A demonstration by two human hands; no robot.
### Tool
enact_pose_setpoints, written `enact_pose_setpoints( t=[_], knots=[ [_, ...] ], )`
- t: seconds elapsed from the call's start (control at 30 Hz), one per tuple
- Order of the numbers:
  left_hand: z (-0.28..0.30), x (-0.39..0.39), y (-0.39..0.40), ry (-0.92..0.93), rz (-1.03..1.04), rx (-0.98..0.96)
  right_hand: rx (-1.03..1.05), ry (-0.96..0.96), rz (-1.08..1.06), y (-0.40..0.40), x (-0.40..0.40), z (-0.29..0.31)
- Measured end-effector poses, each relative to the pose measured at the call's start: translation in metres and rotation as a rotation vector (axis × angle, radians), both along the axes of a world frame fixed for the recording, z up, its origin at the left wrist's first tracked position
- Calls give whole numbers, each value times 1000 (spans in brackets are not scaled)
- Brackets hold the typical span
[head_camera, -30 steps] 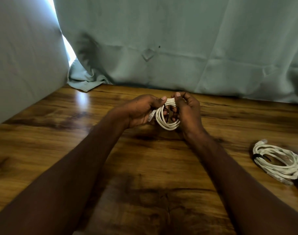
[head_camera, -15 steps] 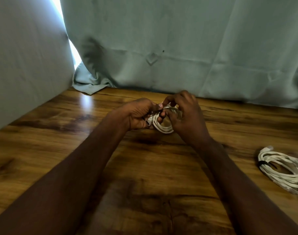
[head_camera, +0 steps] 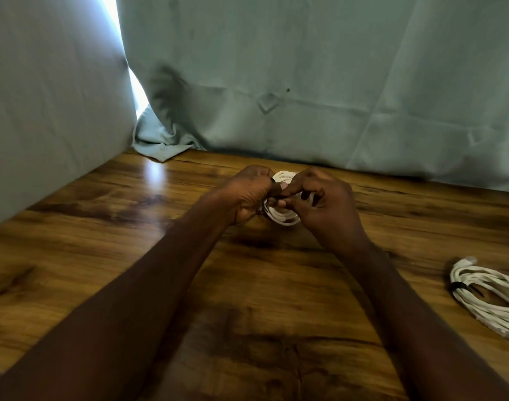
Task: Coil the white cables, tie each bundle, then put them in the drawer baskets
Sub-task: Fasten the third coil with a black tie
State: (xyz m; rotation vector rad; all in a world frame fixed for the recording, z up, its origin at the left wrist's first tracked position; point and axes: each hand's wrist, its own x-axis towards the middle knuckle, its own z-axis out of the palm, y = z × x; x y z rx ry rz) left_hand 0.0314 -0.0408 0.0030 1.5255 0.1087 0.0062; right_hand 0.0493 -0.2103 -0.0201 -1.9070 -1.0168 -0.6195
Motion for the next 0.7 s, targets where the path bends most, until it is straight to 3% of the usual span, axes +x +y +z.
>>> enact_pose_setpoints(
  t=[0.17, 0.3, 0.43, 0.6, 0.7],
  knots=[
    [-3, 3, 9, -51, -50, 125, 98, 151, -16, -7, 0, 5],
    [0, 1, 7, -53, -149, 64, 194, 230, -3, -12, -1, 10],
    [0, 1, 9, -68, -172, 82, 232, 242, 33, -12, -8, 15],
    [-6, -1, 2, -214, -125, 198, 279, 205, 26, -14, -10, 21],
    [-3, -6, -2, -343, -222, 289, 310, 169, 9, -16, -9, 24]
  ],
)
